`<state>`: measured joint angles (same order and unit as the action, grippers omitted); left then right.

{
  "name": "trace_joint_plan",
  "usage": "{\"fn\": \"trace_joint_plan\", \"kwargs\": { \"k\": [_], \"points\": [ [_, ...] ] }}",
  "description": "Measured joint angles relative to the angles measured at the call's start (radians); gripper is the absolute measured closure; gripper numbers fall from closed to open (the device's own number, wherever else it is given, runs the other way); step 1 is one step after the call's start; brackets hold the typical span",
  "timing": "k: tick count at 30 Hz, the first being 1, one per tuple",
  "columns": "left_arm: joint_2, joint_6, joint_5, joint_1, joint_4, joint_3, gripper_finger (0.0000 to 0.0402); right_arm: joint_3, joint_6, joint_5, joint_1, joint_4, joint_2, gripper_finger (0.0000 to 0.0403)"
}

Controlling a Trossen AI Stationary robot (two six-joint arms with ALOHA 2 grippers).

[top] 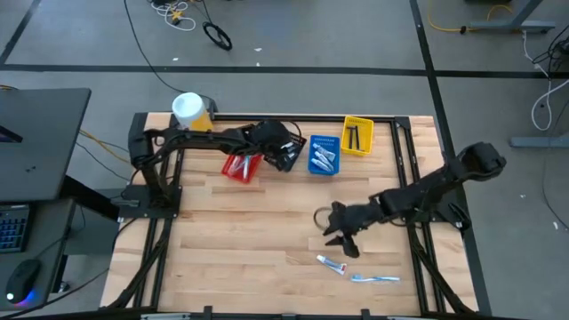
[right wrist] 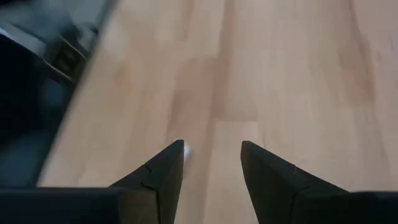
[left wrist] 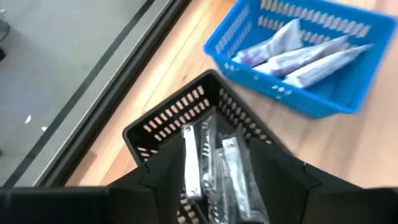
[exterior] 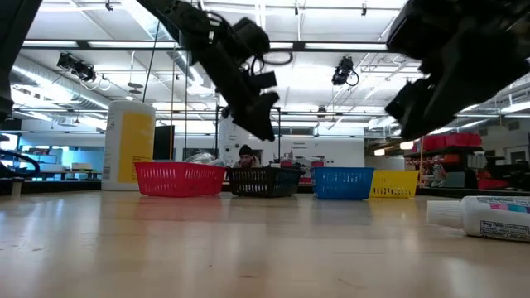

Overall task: Pick & Place Travel size toiletries
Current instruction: Put the purple toothpaste into the blue bin

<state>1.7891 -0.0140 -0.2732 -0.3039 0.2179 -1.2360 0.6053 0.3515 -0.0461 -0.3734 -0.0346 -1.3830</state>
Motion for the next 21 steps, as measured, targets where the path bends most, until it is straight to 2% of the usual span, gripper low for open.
{"fn": "trace_joint_plan", "kwargs": {
  "k": [2, 4, 8, 14, 18, 21],
  "points": [
    [-0.013, 0.000, -0.002, 0.026, 0.021, -0.018, 0.0216, 0.060, 0.000, 0.087, -0.050, 0.119, 0.000, 0.0233],
    [-0.034, -0.005, 0.000, 0.053, 0.044, -0.023, 0.0219, 0.099, 0.017, 0.136, -0.089, 0.166, -0.002, 0.0233],
    [-0.103, -0.051, 0.002, 0.111, 0.089, -0.026, 0.0224, 0.139, 0.130, 0.159, -0.151, 0.158, -0.029, 0.0233],
    [-0.188, -0.031, -0.001, 0.236, 0.140, -0.026, 0.0228, 0.138, 0.273, 0.252, -0.241, 0.157, -0.135, 0.0234],
    [-0.197, -0.032, -0.006, 0.325, 0.155, -0.026, 0.0228, 0.139, 0.348, 0.259, -0.277, 0.098, -0.216, 0.0234],
    [-0.186, -0.068, -0.064, 0.386, 0.148, -0.026, 0.0231, 0.154, 0.401, 0.261, -0.293, 0.110, -0.261, 0.0234]
  ]
}}
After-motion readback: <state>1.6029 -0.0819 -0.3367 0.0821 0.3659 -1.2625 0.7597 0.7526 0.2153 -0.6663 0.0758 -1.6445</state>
